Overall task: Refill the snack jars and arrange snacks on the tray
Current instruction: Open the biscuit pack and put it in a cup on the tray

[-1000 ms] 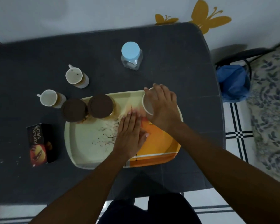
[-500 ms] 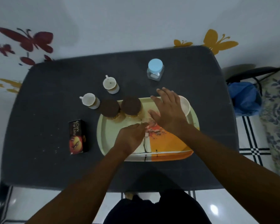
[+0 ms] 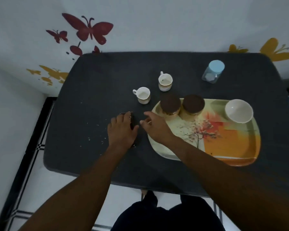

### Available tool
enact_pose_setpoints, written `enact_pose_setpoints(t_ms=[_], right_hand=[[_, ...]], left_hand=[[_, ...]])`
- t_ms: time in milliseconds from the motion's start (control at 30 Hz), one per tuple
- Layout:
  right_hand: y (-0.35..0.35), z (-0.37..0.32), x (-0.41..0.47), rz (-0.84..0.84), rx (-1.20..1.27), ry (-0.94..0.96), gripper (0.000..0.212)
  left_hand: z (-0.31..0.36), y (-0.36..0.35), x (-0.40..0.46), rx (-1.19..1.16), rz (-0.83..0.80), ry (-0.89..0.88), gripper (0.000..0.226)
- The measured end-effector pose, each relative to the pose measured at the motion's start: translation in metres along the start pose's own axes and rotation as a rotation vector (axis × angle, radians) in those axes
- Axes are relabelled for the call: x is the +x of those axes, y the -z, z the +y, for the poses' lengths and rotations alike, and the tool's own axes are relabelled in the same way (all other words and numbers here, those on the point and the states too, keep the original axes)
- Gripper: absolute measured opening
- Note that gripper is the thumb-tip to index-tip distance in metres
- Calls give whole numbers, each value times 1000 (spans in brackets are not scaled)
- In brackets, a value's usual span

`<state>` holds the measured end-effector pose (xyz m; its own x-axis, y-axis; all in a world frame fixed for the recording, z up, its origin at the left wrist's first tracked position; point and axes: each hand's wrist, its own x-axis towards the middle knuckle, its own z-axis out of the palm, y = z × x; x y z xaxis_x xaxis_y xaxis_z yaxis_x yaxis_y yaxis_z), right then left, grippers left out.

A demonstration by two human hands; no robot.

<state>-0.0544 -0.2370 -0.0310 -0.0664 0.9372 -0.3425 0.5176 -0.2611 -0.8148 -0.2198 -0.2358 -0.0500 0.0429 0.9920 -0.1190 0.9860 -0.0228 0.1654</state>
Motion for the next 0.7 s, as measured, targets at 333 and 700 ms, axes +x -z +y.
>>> enact_pose_setpoints(t_ms=[333,700], right_hand=[[-61,-10,26,-5,368,-269,23],[68,-71,25,461,947,-176,41]], left_hand=[[-20,-10,21,-161,-197,38,95],[53,103,80,41,397,-802,70]])
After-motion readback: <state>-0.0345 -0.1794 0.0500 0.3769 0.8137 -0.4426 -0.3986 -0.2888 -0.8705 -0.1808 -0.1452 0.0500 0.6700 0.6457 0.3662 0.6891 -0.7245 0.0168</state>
